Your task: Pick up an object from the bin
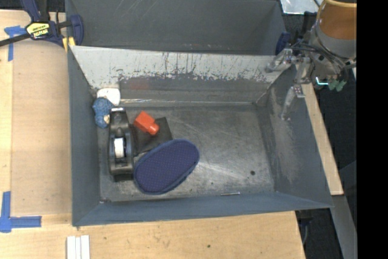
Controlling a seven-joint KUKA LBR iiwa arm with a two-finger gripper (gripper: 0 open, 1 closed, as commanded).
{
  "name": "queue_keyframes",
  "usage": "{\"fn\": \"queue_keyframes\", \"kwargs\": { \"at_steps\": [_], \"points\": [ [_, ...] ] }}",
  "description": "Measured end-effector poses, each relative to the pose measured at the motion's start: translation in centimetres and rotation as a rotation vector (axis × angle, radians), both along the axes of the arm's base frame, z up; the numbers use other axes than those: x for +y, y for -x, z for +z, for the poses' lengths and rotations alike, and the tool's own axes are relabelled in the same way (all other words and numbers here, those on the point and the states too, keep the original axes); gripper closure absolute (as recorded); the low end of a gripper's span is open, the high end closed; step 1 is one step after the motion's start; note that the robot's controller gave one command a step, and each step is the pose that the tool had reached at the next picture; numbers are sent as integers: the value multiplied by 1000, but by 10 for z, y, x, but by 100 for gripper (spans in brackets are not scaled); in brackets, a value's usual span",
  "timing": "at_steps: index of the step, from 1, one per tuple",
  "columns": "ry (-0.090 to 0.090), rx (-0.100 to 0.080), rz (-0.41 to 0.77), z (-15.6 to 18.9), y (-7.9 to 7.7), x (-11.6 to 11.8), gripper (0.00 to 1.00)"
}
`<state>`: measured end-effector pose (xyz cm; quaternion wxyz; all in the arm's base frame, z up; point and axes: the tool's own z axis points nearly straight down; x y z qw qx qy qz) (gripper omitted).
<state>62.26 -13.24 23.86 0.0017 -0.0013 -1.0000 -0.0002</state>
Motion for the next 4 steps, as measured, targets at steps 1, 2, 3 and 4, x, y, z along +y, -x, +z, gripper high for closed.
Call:
{"fn": "queue_keyframes", "kwargs": {
  "at_steps": [1,2,3,4],
  "points": [
    [-3,-1,211,-90,14,81,0],
    [-2,-6,281,-123,-5,126,0],
    [-1,-6,494,-157,22,214,0],
    [-4,-15,494,-130,43,309,0]
  ]
}}
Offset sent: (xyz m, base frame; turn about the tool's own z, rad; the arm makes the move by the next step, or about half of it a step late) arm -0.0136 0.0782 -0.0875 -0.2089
